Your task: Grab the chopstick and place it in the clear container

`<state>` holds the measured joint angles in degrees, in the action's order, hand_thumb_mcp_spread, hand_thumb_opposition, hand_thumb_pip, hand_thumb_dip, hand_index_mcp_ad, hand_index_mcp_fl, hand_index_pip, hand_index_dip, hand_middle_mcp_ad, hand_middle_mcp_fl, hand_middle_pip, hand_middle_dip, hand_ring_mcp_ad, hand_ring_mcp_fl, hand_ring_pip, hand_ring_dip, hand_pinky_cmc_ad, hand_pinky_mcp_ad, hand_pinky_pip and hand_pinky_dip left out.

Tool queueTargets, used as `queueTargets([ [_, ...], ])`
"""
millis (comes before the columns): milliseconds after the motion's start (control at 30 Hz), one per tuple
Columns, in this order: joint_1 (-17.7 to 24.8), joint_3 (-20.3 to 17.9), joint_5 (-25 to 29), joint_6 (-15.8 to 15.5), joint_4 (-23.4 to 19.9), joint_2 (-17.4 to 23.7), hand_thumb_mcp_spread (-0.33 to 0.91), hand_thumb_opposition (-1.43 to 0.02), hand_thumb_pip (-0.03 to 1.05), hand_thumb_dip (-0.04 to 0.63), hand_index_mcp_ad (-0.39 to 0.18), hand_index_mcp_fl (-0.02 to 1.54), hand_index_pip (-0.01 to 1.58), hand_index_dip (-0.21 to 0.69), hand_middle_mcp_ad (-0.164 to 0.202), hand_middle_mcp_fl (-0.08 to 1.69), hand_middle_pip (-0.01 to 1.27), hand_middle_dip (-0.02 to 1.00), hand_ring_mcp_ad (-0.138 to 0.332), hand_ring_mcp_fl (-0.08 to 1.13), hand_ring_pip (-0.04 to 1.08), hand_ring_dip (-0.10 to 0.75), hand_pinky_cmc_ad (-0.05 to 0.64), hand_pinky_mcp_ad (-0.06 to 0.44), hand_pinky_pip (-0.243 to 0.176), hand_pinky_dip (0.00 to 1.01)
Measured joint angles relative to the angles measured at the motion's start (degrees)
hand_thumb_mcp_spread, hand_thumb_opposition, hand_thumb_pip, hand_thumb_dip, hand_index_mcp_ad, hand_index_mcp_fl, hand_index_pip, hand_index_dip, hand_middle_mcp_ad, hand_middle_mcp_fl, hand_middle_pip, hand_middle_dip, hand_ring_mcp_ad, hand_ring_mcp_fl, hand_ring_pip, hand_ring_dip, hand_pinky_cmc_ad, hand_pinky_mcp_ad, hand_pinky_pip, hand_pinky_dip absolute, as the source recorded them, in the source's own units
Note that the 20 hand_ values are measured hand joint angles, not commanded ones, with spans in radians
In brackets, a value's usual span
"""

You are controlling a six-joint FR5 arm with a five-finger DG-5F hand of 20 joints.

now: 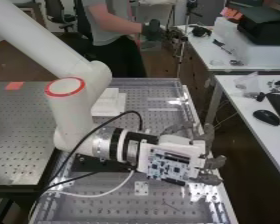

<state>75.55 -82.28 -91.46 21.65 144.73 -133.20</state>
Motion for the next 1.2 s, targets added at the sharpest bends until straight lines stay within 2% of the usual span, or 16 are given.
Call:
queueTargets([
  [167,-0.10,0.13,0.22,-0.17,0.10,-0.10,0.62,-0.87,0.43,0.284,-0.190,0.88,0.52,0.276,0.072,0.91,0.39,0.65,0.091,0.47,0.10,0.332,0.283,0.229,-0.014,0.18],
  [233,-0.13,0.15,0.05,-0.32,-0.03,-0.10,0.63,-0.88,0.43,0.284,-0.190,0.94,0.57,0.276,0.072,0.92,0.39,0.65,0.091,0.47,0.10,0.332,0.279,0.227,-0.014,0.18],
  [367,-0.08,0.16,0.61,-0.54,-0.18,-0.10,0.66,-0.99,0.42,0.278,-0.194,1.01,0.66,0.290,0.068,0.93,0.39,0.65,0.091,0.48,0.10,0.332,0.284,0.227,-0.019,0.18],
  [400,-0.04,0.18,0.80,-0.63,-0.15,-0.10,0.66,-1.00,0.42,0.278,-0.202,1.02,0.66,0.297,0.072,0.95,0.39,0.65,0.094,0.50,0.10,0.328,0.298,0.229,0.000,0.18],
  [533,0.05,0.32,1.08,-1.09,0.09,-0.11,0.66,-1.02,0.42,0.278,-0.229,1.04,0.66,0.302,0.068,0.99,0.39,0.65,0.094,0.51,0.10,0.328,0.300,0.229,0.000,0.18],
  [567,0.09,0.32,1.25,-1.25,0.11,-0.11,0.66,-1.02,0.42,0.278,-0.230,1.04,0.66,0.304,0.068,1.01,0.38,0.65,0.091,0.51,0.10,0.328,0.300,0.229,0.000,0.18],
  [633,0.15,0.35,1.41,-1.53,-0.08,-0.10,0.67,-1.02,0.42,0.276,-0.227,1.04,0.67,0.316,0.063,1.16,0.42,0.66,0.094,0.53,0.10,0.328,0.295,0.229,0.000,0.18],
  [733,0.31,0.32,2.36,-2.08,-0.18,0.03,0.70,-1.05,0.41,0.276,-0.216,1.08,0.63,0.330,0.063,1.17,0.42,0.66,0.094,0.56,0.10,0.332,0.316,0.229,0.000,0.18],
  [933,0.44,0.58,2.35,-3.63,-0.16,0.26,0.72,-1.05,0.42,0.276,-0.136,1.18,0.48,0.361,0.061,1.22,0.37,0.66,0.091,0.63,0.10,0.328,0.330,0.230,0.000,0.18],
  [1000,0.50,0.57,2.23,-4.22,-0.40,0.45,0.74,-1.05,0.41,0.276,-0.126,1.21,0.44,0.365,0.061,1.24,0.36,0.65,0.094,0.63,0.11,0.332,0.330,0.250,0.000,0.18],
  [1133,0.67,0.49,3.18,-4.63,-0.50,0.74,0.73,-1.05,0.41,0.276,-0.122,1.26,0.35,0.396,0.063,1.28,0.31,0.65,0.093,0.66,0.11,0.328,0.328,0.250,-0.002,0.18],
  [1200,0.74,0.31,3.41,-4.72,-0.86,0.88,0.74,-1.05,0.41,0.276,-0.120,1.28,0.31,0.396,0.063,1.29,0.29,0.64,0.093,0.66,0.11,0.328,0.330,0.250,0.012,0.18],
])
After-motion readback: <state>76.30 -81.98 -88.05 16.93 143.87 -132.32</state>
